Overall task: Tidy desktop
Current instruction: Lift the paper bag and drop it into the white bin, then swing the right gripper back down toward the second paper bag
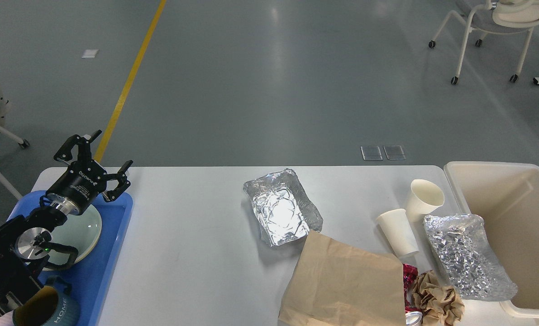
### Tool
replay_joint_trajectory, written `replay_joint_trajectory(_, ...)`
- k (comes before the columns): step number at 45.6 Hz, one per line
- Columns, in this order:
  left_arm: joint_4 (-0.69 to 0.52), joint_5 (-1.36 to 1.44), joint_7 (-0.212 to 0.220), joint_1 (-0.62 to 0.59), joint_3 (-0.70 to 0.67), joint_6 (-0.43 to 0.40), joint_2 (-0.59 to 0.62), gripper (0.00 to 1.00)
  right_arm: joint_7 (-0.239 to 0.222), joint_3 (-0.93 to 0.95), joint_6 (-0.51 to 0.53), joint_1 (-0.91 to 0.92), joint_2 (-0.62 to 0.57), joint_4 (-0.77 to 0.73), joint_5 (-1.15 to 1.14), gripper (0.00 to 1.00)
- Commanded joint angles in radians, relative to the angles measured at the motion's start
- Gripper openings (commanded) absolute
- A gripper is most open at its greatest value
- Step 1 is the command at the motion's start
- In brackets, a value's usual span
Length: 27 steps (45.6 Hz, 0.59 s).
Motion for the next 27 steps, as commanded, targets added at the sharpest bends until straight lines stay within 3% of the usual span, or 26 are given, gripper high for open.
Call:
replay_joint_trajectory(1, 0.000, 0.000, 0.000, 0.000, 0.000, 0.000, 0.000, 1.00, 0.000, 0.081, -0.040, -0.144, 0.051, -0.091, 0.021, 0.00)
replay_joint_trajectory(4, 0.000, 0.000, 0.000, 0.000, 0.000, 0.000, 0.000, 1.00, 0.000, 0.112, -0.065, -0.188, 0.077, -0.111, 0.024, 0.09)
replay_joint_trajectory(6, 0.000, 0.000, 0.000, 0.000, 0.000, 0.000, 0.000, 1.00, 0.000, 0.121, -0.071, -0.207, 0.086, -0.115, 0.024, 0.24)
replay_joint_trajectory(7, 0.000, 0.000, 0.000, 0.000, 0.000, 0.000, 0.000, 1.00, 0.000, 0.123, -0.074, -0.210, 0.088, -0.113, 0.024, 0.40)
replay_joint_trajectory(9, 0.000, 0.000, 0.000, 0.000, 0.000, 0.000, 0.000, 1.00, 0.000, 0.129, -0.075, -0.211, 0.091, -0.115, 0.025, 1.00)
replay_joint_trajectory(22, 0.000, 0.000, 0.000, 0.000, 0.000, 0.000, 0.000, 1.00, 0.000, 0.135, -0.065, -0.193, 0.094, -0.092, 0.027, 1.00)
replay_joint_trajectory(27, 0.000, 0.000, 0.000, 0.000, 0.000, 0.000, 0.000, 1.00, 0.000, 0.123, -0.039, -0.081, 0.074, 0.000, 0.022, 1.00)
